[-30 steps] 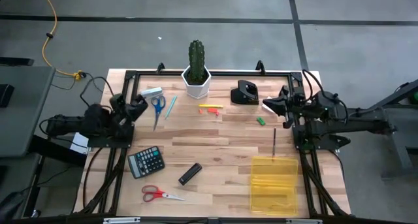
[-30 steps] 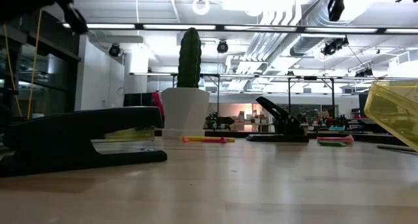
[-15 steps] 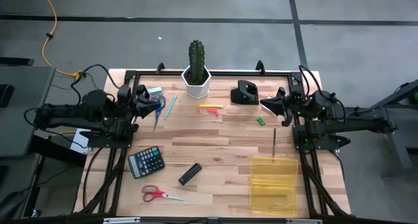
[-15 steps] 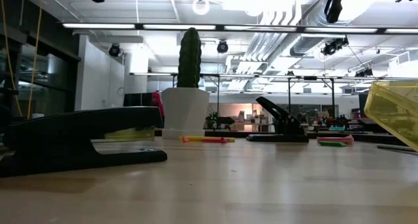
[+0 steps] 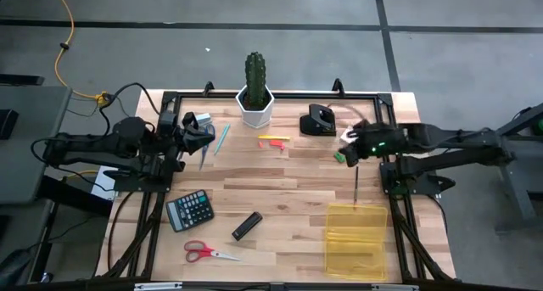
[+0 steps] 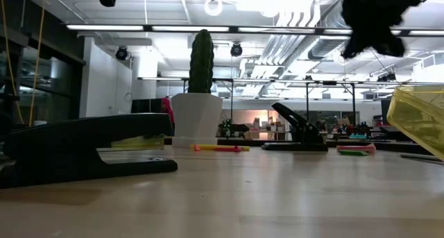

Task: Pack school essentials
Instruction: Put the black pencil on the yellow supply box

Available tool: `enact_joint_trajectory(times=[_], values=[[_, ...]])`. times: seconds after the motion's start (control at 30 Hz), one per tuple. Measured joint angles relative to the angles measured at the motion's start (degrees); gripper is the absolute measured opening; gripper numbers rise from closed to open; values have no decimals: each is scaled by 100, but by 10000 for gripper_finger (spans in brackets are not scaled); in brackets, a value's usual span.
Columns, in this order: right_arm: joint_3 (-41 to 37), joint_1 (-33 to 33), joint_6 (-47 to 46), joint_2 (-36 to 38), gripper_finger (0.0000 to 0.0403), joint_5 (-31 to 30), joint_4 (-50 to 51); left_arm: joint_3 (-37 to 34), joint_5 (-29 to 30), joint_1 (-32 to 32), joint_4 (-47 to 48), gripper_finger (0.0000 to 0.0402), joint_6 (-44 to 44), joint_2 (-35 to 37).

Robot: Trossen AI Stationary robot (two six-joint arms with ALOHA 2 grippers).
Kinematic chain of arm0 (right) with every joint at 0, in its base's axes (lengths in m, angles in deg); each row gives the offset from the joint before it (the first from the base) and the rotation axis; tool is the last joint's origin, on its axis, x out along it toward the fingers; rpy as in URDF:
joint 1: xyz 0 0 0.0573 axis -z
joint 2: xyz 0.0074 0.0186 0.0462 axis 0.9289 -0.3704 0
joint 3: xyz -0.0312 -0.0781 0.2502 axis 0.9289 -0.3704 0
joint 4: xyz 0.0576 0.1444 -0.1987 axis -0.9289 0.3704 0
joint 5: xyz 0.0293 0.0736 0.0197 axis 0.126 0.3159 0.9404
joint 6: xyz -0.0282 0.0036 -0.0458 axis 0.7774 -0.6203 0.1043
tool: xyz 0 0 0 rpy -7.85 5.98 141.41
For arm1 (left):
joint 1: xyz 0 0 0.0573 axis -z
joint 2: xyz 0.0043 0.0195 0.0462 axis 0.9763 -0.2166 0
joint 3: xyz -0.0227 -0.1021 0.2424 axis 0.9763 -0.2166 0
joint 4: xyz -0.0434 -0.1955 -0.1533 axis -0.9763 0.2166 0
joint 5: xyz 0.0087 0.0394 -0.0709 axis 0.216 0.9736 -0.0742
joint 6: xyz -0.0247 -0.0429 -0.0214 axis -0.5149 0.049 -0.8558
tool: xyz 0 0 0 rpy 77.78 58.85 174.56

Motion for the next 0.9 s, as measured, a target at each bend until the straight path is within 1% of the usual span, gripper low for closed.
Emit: enact_joint_trajectory(times=[0.07,0.13,0.27,0.37,0.5,0.7,0.9], values=[[39,-41,-415,-363,46,47,790,0,0,0,-2,0,40,-41],[-42,-110,-606,-683,76,94,1254,0,0,0,-2,0,40,-78],[-307,-220,-1269,-1206,138,261,1384,0,-2,0,-4,0,40,-143],[-428,-228,-1700,-1540,168,550,1383,0,-2,0,2,0,40,-161],[-470,-232,-1963,-1924,178,714,1371,0,-2,0,-2,0,40,-155],[-470,-242,-2461,-2343,179,682,1227,0,-2,0,0,0,40,-157],[-470,-402,-2859,-2841,179,603,1126,0,-4,0,0,0,39,-155]])
